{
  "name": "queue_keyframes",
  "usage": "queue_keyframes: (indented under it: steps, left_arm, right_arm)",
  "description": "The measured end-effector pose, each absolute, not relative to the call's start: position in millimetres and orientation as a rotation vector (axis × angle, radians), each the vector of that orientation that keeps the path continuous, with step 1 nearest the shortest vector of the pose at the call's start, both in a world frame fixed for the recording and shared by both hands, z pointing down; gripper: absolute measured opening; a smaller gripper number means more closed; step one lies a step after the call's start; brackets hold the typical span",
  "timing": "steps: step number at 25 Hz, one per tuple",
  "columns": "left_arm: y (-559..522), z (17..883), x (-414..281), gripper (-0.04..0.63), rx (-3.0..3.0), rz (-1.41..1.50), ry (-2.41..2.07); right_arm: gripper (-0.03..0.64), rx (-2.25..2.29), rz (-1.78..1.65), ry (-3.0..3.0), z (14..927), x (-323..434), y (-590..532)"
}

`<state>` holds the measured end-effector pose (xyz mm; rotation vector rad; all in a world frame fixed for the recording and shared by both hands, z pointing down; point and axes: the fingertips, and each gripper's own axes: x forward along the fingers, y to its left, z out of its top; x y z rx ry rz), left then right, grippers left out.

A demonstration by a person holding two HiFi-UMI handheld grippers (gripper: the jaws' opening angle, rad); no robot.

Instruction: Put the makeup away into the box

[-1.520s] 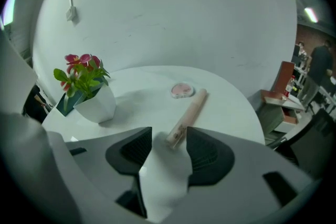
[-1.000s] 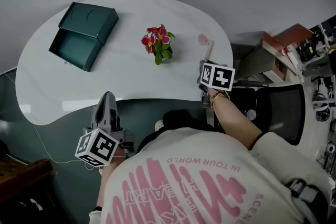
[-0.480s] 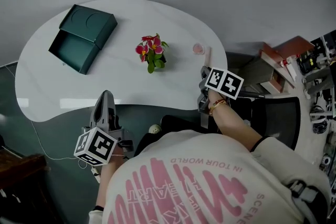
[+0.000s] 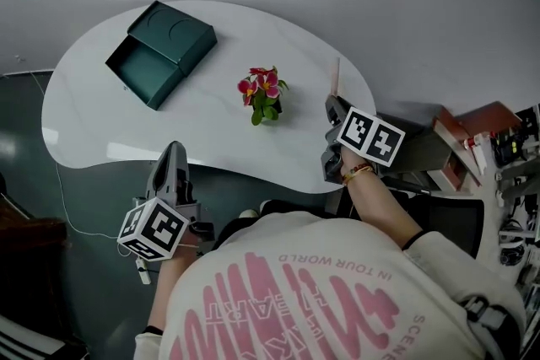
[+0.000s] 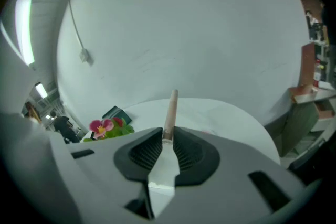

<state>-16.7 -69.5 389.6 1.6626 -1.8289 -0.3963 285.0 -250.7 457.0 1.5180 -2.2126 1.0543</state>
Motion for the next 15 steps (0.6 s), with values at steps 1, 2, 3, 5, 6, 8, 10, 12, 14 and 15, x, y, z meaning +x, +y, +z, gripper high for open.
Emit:
queue_keyframes:
  steps: [1,2,3,5,6,8,10,12,14,15]
  left_arm:
    - [-68,386,-18,0.002,1.659,-0.407,-1.846]
    - [-67,383,-20,0.002,1.657,-0.419,-1.863]
    - [-65,380,-21,0.003,1.652,-0.430,-1.882]
    - [-61,377,-25,0.003,1.634,-0.454,-1.924]
    - [-58,376,-27,0.002,1.623,-0.465,-1.944]
    - [-51,376,-31,0.002,1.603,-0.476,-1.977]
    - [-42,374,-37,0.002,1.580,-0.480,-2.020]
    - [-33,372,-45,0.002,1.539,-0.484,-2.079]
    - [-22,370,-53,0.002,1.492,-0.480,-2.138]
    - [-17,369,-56,0.002,1.475,-0.475,-2.162]
  right_arm:
    - [0.061,1.488,1.023,-2.257,448,277,-255]
    - [0.061,1.459,1.002,-2.298,440,268,-258]
    - [0.061,1.430,0.993,-2.338,432,260,-262]
    - [0.061,1.360,0.998,-2.423,415,240,-267]
    - [0.061,1.320,1.000,-2.465,406,229,-268]
    - [0.061,1.244,1.001,-2.541,389,210,-264]
    - [0.061,1.160,0.998,-2.612,374,192,-257]
    - [0.061,1.052,0.982,-2.678,361,172,-247]
    - [0.061,0.937,0.969,-2.727,354,152,-234]
    - [0.061,0.884,0.970,-2.742,352,143,-227]
